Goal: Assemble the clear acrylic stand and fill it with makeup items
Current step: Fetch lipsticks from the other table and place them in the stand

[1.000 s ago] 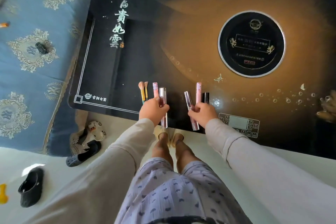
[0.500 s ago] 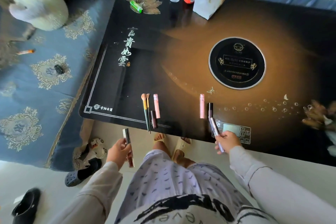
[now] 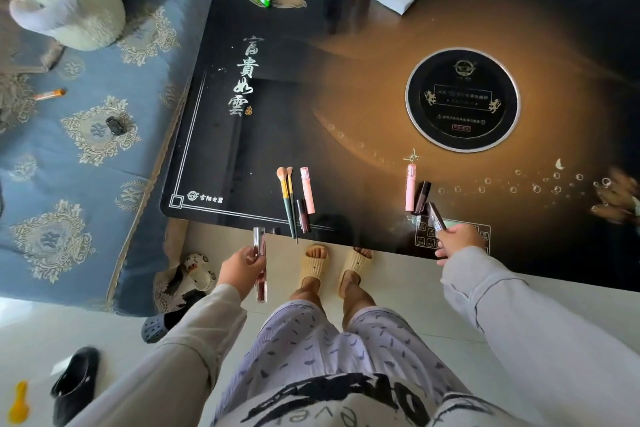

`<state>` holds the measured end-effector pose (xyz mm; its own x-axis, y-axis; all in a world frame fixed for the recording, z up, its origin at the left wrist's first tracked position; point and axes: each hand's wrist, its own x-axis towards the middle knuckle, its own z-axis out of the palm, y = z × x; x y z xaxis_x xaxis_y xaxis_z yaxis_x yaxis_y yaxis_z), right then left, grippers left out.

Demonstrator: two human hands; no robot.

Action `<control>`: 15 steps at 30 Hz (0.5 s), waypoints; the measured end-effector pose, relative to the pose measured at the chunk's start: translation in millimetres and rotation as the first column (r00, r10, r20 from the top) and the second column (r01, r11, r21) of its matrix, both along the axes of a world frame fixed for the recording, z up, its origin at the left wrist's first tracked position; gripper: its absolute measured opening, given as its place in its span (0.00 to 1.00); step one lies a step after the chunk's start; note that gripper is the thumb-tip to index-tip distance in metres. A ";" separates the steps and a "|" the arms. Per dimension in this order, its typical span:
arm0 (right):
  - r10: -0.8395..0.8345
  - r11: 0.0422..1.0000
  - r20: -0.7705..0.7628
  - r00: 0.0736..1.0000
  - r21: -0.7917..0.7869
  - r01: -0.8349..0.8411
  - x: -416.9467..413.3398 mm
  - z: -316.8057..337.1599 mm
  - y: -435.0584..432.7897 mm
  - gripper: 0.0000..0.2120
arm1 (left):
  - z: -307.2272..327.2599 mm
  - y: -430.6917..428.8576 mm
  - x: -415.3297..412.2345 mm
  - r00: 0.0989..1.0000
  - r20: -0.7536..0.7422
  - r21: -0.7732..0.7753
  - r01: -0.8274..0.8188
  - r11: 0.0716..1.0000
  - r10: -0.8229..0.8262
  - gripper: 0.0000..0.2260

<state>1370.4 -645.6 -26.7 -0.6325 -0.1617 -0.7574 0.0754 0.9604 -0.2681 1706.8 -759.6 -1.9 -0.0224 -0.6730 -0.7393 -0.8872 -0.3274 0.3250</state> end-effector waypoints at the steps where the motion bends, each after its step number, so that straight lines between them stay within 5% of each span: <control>1: 0.013 1.000 -0.002 1.000 0.003 -0.013 -1.0 -0.2 -0.4 0.15 | 0.2 -0.6 -1.3 1.000 0.001 -0.004 0.007 1.000 -0.007 0.10; 15: -0.046 0.999 -0.019 0.999 -0.007 0.046 4.9 9.2 28.7 0.09 | 0.6 -11.9 -30.0 0.980 -0.006 0.010 0.200 0.980 -0.200 0.09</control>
